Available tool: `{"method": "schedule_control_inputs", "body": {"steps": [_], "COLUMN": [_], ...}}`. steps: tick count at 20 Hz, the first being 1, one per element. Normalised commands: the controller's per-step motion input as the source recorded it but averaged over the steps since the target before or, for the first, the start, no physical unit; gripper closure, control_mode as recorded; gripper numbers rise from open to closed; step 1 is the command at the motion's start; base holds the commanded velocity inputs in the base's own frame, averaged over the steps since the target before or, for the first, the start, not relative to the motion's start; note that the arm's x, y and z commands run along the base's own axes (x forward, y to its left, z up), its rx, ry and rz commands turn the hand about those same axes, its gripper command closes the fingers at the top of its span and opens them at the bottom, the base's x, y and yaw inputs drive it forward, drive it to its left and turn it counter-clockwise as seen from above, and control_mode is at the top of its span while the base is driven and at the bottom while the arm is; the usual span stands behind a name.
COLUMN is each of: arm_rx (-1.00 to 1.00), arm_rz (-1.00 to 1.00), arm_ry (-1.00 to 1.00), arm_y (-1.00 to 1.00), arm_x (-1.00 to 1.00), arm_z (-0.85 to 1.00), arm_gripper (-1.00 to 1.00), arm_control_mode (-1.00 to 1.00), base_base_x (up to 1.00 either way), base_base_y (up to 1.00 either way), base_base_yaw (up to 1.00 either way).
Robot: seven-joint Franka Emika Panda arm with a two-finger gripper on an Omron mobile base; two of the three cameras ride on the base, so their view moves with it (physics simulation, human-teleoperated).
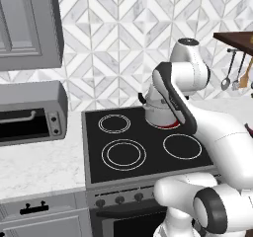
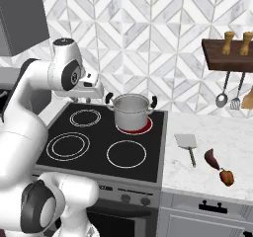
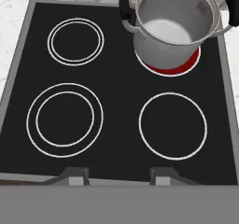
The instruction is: Put the bell pepper and potato in the pot. Retrieve the spatula and lightly stir the vegetables in the pot.
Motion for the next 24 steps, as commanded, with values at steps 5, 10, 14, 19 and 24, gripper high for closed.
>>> {"method": "schedule_control_inputs", "body": {"steps": [5,10,14,19,24], "arm_rx": [0.00,0.00,0.00,0.00,0.00], "arm_rz": [0.00,0.00,0.00,0.00,0.00], "arm_ry": [-0.01,0.00,0.00,0.00,0.00], "arm_y": [0.00,0.00,0.00,0.00,0.00], "arm_x": [-0.02,0.00,0.00,0.00,0.00], "arm_z": [0.00,0.00,0.00,0.00,0.00], "arm_gripper": [-1.00,-1.00,-1.00,-1.00,-1.00], "arm_control_mode": [1.00,1.00,1.00,1.00,1.00], "base_base_x": [-0.05,0.00,0.39,0.97,0.83], "base_base_y": [-0.34,-0.86,-0.24,-0.08,-0.13], "base_base_yaw": [-0.05,-0.04,0.00,0.00,0.00]}}
